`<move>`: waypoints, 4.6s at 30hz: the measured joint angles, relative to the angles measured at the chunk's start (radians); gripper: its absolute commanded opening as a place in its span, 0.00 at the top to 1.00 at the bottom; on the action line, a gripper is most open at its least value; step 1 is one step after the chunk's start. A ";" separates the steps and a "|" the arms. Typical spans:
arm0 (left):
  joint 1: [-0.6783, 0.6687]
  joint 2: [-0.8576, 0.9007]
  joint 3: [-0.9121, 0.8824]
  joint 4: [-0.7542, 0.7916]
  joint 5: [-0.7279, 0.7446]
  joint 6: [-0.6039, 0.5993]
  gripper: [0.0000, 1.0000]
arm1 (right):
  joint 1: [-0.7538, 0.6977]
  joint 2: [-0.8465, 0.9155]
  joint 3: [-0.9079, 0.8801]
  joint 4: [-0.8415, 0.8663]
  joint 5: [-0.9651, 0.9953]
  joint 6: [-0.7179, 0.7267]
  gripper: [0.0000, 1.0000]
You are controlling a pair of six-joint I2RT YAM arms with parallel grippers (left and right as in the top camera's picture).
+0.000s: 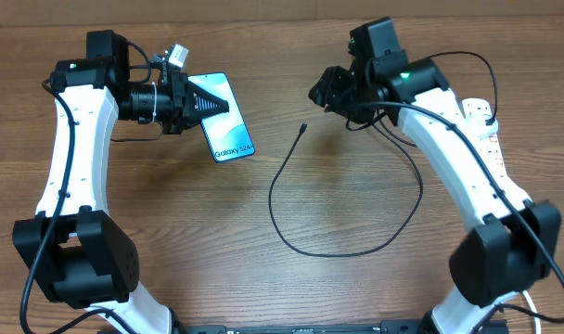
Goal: Plug charger to phone and switch on socket
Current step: 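Lower the right gripper over the black cable's USB-C end, then close the right gripper on the USB-C connector, then lift the cable and bring the plug under the phone's bottom edge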
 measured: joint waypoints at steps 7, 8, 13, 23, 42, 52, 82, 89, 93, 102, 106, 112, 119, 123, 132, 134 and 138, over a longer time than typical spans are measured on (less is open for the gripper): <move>0.000 0.000 0.000 0.000 -0.021 0.000 0.96 | 0.000 0.008 0.000 0.007 0.000 0.042 0.42; 0.000 0.000 0.000 0.000 -0.026 0.000 0.96 | 0.000 0.008 0.000 0.005 0.000 0.049 0.42; 0.000 0.000 0.000 0.000 -0.039 0.000 0.96 | 0.000 0.008 0.000 0.008 0.000 0.071 0.45; -0.016 0.000 0.000 0.015 -0.061 0.000 0.96 | 0.000 0.041 -0.066 0.094 -0.015 0.113 0.52; -0.029 0.000 0.000 0.053 -0.061 -0.001 0.96 | 0.000 0.236 -0.071 0.143 -0.045 0.270 0.62; -0.028 0.000 0.000 0.111 0.016 -0.119 0.96 | 0.000 0.237 -0.071 0.181 -0.044 0.298 0.63; -0.028 0.002 0.000 0.245 -0.063 -0.378 0.96 | 0.033 0.380 -0.071 0.262 -0.079 0.308 0.68; -0.028 0.040 0.000 0.242 -0.074 -0.371 0.96 | 0.035 0.382 -0.071 0.262 -0.069 0.305 0.72; -0.028 0.060 0.000 0.235 -0.074 -0.371 0.96 | 0.047 0.388 -0.066 0.267 -0.051 0.296 0.75; -0.028 0.062 0.000 0.232 -0.076 -0.367 0.96 | 0.074 0.401 -0.053 0.257 -0.004 0.280 0.96; -0.028 0.062 0.000 0.232 -0.077 -0.367 0.96 | 0.072 0.401 -0.052 0.251 -0.006 0.275 0.96; -0.028 0.062 0.000 0.233 -0.080 -0.367 0.96 | 0.024 0.402 -0.054 0.223 -0.133 0.173 0.96; -0.028 0.062 0.000 0.323 0.068 -0.318 0.96 | -0.093 0.375 -0.073 0.195 -0.373 -0.080 0.96; -0.028 0.062 -0.001 0.403 0.212 -0.303 0.96 | -0.103 0.265 -0.075 0.104 -0.464 -0.256 0.96; -0.021 0.062 -0.001 0.432 0.358 -0.299 0.96 | -0.045 -0.035 -0.075 -0.077 -0.542 -0.476 0.96; -0.014 0.062 -0.001 0.432 0.367 -0.300 0.96 | -0.038 -0.061 -0.075 -0.114 -0.548 -0.496 0.96; 0.003 0.062 -0.001 0.433 0.374 -0.300 0.96 | -0.019 -0.095 -0.075 -0.165 -0.549 -0.534 0.96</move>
